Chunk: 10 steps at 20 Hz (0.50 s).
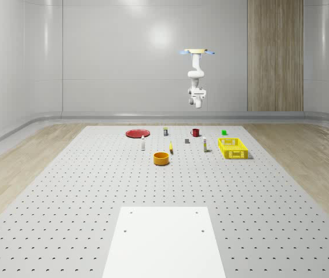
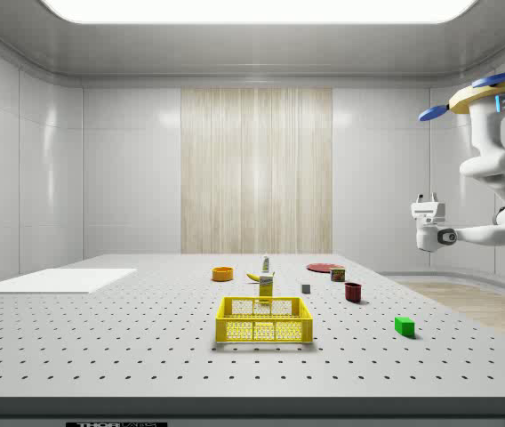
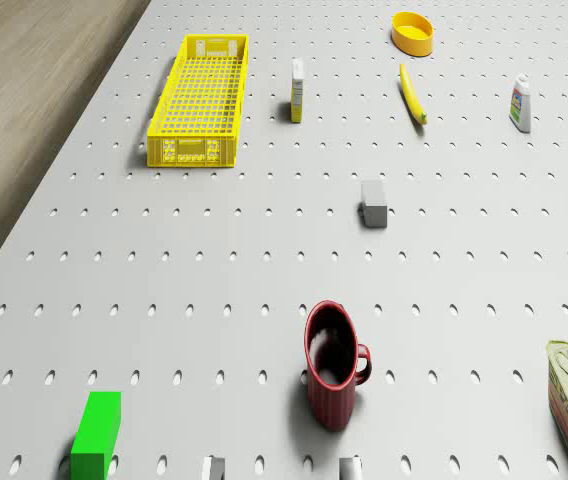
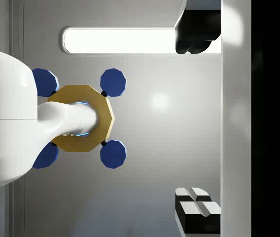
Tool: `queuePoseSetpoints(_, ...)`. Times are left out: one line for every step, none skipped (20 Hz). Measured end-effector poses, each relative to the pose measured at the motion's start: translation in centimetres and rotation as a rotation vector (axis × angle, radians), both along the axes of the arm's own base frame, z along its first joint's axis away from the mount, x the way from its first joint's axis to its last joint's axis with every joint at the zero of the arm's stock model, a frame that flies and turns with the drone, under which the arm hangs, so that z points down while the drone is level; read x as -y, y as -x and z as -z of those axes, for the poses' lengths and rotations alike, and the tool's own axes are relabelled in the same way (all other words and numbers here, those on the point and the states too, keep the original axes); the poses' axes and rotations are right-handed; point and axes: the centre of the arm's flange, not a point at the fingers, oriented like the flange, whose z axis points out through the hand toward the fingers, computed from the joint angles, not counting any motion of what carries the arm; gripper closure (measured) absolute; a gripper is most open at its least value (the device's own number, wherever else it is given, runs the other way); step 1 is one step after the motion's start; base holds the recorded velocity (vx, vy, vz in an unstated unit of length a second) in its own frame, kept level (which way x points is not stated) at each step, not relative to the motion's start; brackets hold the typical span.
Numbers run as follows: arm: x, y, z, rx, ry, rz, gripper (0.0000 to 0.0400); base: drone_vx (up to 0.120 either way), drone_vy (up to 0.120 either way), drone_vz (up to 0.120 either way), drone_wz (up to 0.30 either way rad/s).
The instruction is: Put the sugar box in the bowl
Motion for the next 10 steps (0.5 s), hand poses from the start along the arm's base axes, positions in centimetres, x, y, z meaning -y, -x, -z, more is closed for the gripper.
queuePoseSetpoints(0.0, 0.2, -0.8, 0.001, 0.0, 0.0, 0.0, 0.0, 0.0, 0.0, 0.0)
queuePoseSetpoints(0.0, 0.3, -1.5, 0.002, 0.0, 0.0, 0.0, 0.0, 0.0, 0.0, 0.0)
queuePoseSetpoints(0.0, 0.3, -2.3, 0.002, 0.0, 0.0, 0.0, 0.0, 0.0, 0.0, 0.0)
queuePoseSetpoints(0.0, 0.4, -3.0, 0.003, 0.0, 0.0, 0.0, 0.12, 0.0, 0.0, 0.0)
queuePoseSetpoints(0.0, 0.4, -3.7, 0.004, 0.0, 0.0, 0.0, 0.12, 0.0, 0.0, 0.0)
queuePoseSetpoints(0.0, 0.4, -4.3, 0.005, 0.0, 0.0, 0.0, 0.12, 0.0, 0.0, 0.0)
queuePoseSetpoints(0.0, 0.3, -5.0, 0.006, 0.0, 0.0, 0.0, 0.12, 0.0, 0.0, 0.0)
queuePoseSetpoints(0.0, 0.3, -5.6, 0.006, 0.0, 0.0, 0.0, 0.12, 0.0, 0.0, 0.0)
queuePoseSetpoints(0.0, 0.3, -6.1, 0.007, 0.0, 0.0, 0.0, 0.12, 0.0, 0.0, 0.0)
queuePoseSetpoints(0.0, 0.2, -6.6, 0.008, 0.0, 0.0, 0.0, 0.12, 0.0, 0.0, 0.0)
